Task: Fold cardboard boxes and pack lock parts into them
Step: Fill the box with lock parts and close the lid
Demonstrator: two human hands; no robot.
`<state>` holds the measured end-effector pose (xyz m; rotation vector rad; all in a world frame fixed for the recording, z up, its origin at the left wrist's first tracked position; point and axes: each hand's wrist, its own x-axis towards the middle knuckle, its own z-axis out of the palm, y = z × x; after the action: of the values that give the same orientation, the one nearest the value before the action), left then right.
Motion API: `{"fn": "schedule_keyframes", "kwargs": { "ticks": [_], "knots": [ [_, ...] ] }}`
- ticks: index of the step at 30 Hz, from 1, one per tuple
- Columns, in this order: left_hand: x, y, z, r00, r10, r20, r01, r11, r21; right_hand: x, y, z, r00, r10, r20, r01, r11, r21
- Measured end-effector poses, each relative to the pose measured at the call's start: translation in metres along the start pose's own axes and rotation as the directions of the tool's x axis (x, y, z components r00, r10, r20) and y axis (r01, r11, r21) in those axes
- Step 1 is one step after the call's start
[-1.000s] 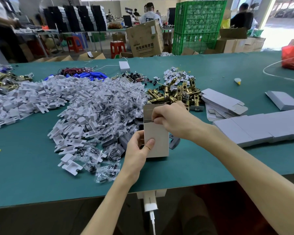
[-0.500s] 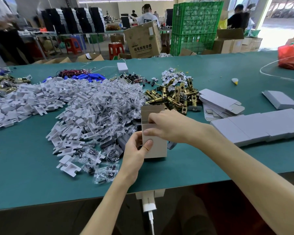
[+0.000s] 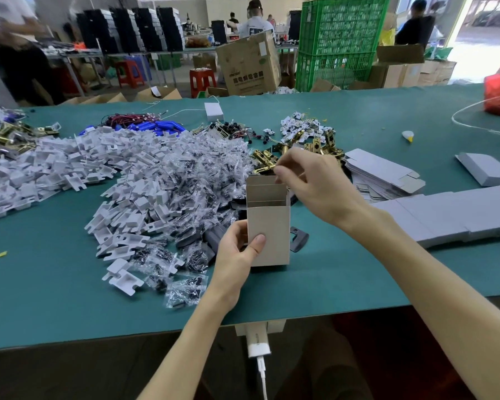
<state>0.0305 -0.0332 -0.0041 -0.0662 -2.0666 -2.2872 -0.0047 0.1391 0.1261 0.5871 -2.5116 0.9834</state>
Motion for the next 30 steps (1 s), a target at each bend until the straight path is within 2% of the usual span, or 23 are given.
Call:
{"fn": "schedule_keyframes", "kwargs": {
  "ticks": [4, 6, 8, 11, 13, 15, 17, 20, 22, 26, 30],
  "knots": [
    [-0.001, 0.001, 0.0, 1.0, 0.013, -0.007, -0.013, 1.0, -0.002, 0.001, 0.014, 0.005, 0.977, 0.137, -0.163, -0.11, 0.98, 0.169],
    [-0.001, 0.002, 0.0, 1.0, 0.024, -0.016, -0.024, 1.0, -0.003, -0.001, 0.019, 0.009, 0.969, 0.187, -0.16, -0.162, 0.974, 0.158],
    [-0.002, 0.003, 0.0, 0.999, 0.037, -0.033, -0.038, 0.999, -0.007, -0.006, 0.02, 0.017, 0.976, 0.176, -0.128, -0.164, 0.982, 0.098],
    [-0.002, 0.005, 0.0, 0.998, 0.032, -0.05, -0.033, 0.999, -0.029, -0.014, 0.006, 0.031, 0.981, 0.058, -0.187, -0.058, 0.998, 0.003],
    [-0.002, 0.004, 0.0, 0.999, 0.017, -0.034, -0.017, 1.0, -0.013, -0.017, -0.01, 0.039, 0.958, -0.065, -0.28, 0.046, 0.996, -0.075],
    [-0.002, 0.003, 0.0, 1.0, 0.007, -0.015, -0.007, 1.0, 0.007, -0.017, -0.028, 0.045, 0.933, -0.181, -0.312, 0.129, 0.975, -0.178],
    [-0.003, 0.006, 0.001, 1.0, 0.015, -0.007, -0.015, 1.0, 0.028, -0.015, -0.044, 0.053, 0.932, -0.263, -0.249, 0.203, 0.949, -0.243],
    [-0.004, 0.009, 0.001, 0.999, 0.034, 0.015, -0.035, 0.997, 0.062, -0.011, -0.063, 0.073, 0.953, -0.302, 0.014, 0.29, 0.899, -0.327],
    [-0.006, 0.008, -0.001, 0.999, 0.028, 0.044, -0.031, 0.998, 0.048, -0.006, -0.069, 0.092, 0.941, -0.29, 0.176, 0.338, 0.849, -0.407],
    [-0.008, 0.0, -0.005, 0.997, -0.077, 0.021, 0.078, 0.995, -0.066, 0.005, -0.076, 0.117, 0.925, -0.121, 0.36, 0.313, 0.779, -0.543],
    [-0.007, -0.004, -0.006, 0.986, -0.166, 0.02, 0.166, 0.985, -0.05, 0.013, -0.086, 0.127, 0.894, 0.02, 0.447, 0.249, 0.807, -0.535]
  ]
}}
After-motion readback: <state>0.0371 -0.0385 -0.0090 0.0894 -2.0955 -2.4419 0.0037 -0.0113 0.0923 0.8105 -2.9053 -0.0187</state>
